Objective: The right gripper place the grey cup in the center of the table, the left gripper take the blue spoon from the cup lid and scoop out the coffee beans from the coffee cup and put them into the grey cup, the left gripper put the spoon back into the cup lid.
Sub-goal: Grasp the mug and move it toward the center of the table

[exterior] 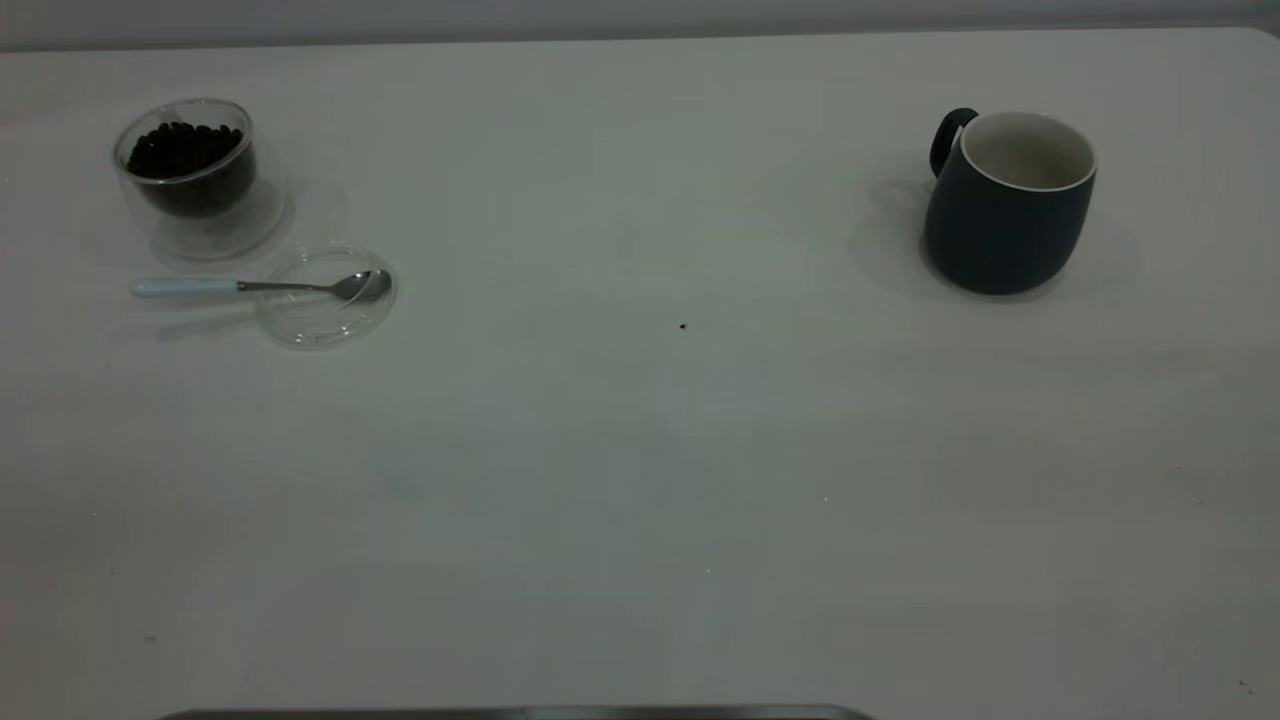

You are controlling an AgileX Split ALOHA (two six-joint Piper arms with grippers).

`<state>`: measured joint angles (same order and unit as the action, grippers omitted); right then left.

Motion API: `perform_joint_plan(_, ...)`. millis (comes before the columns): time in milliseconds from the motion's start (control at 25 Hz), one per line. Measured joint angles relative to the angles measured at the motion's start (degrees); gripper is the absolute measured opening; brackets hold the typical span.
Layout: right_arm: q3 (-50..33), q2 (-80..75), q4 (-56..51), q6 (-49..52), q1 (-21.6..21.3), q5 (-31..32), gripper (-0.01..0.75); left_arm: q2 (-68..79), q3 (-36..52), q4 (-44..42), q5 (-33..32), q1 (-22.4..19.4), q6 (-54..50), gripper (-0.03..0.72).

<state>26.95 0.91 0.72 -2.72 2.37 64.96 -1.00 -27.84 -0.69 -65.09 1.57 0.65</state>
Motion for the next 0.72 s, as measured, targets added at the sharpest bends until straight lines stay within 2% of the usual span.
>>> perform_joint_plan(160, 1.5, -2.1, 0.9, -1.0, 0.0, -0.9, 0.462, 0.0, 0.0, 0.0, 0.0, 0.0, 0.0, 0.588)
perform_joint_plan(320, 5.6, -15.1, 3.8, -3.3, 0.0, -4.6, 0.462, 0.0, 0.0, 0.0, 0.0, 0.0, 0.0, 0.588)
perform_joint_plan(480, 10.0, -33.1, 8.5, -12.4, 0.0, -10.6, 0.462, 0.0, 0.0, 0.0, 0.0, 0.0, 0.0, 0.588)
perform_joint_plan(720, 17.9, -62.4, 10.7, -25.4, 0.0, -25.0, 0.462, 0.0, 0.0, 0.0, 0.0, 0.0, 0.0, 0.588)
